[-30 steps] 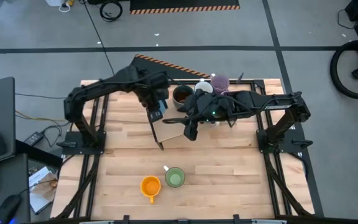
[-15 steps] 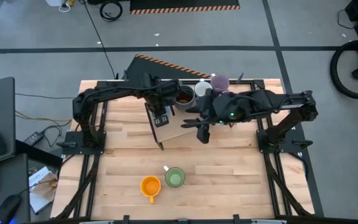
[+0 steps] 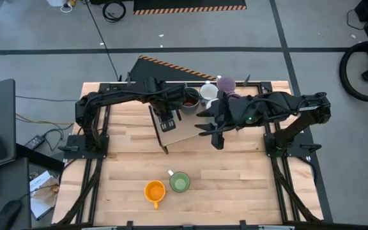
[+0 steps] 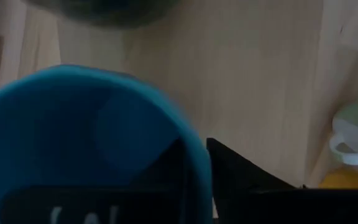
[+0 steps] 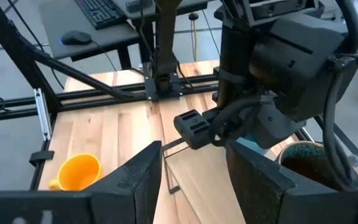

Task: Place coffee mugs
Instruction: Put the blue mug on the shelf, then put the yellow mug on the shelf

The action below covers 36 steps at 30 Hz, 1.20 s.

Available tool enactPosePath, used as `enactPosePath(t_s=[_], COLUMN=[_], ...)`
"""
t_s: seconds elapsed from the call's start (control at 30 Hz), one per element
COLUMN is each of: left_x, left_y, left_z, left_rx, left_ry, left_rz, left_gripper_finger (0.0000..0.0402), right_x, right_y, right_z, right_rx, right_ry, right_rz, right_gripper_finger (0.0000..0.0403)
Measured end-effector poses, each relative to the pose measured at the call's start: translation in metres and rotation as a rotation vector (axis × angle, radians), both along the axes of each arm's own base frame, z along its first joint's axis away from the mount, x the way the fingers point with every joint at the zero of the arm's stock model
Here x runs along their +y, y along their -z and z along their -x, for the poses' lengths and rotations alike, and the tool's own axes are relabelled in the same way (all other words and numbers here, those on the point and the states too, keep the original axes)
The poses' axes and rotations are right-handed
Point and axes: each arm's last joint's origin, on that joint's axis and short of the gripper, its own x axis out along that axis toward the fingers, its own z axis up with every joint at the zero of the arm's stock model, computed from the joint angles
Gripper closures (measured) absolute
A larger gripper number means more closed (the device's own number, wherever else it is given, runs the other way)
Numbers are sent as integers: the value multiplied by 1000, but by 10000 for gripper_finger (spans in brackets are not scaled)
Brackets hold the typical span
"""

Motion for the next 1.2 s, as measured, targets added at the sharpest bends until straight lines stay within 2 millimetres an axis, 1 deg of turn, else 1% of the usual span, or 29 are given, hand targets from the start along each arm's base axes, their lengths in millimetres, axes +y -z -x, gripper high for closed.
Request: enactPosePath(t_s=[0.23, 0.3, 0.4, 0.6, 0.7, 0.77, 0.87, 0.97, 1.13, 1.2], left_x=[-3, -3, -1, -2, -3, -4, -8, -15, -35, -44], left_y=[-1, -6, -20, -55, -73, -85, -101, -118, -132, -134], left_z=[-2, -2, -1, 6, 12, 16, 21, 26, 34, 36], left_rx=[-17, -30, -76, -155, -200, -235, -295, -371, -484, -493], left_ry=[-12, -12, 0, 11, 9, 2, -32, -53, -86, -102], left_rz=[-35, -38, -55, -116, -125, -129, -117, -102, -60, -33], left_gripper_finger=[267, 255, 246, 244, 244, 244, 244, 244, 244, 244], right_x=[-1, -1, -2, -3, -4, -2, 5, 15, 37, 45], right_y=[2, 2, 2, 1, -1, -2, -2, 6, 25, 30], right_z=[1, 1, 1, 2, 4, 6, 9, 10, 3, 1], right_rx=[18, 16, 14, 9, 4, 4, 25, 92, 218, 246], right_ry=[24, 38, 62, 90, 85, 42, -74, -135, -227, -272], right_rz=[19, 27, 40, 52, 48, 31, -16, -39, -14, -12], right_gripper_finger=[218, 218, 218, 218, 218, 218, 218, 218, 218, 218])
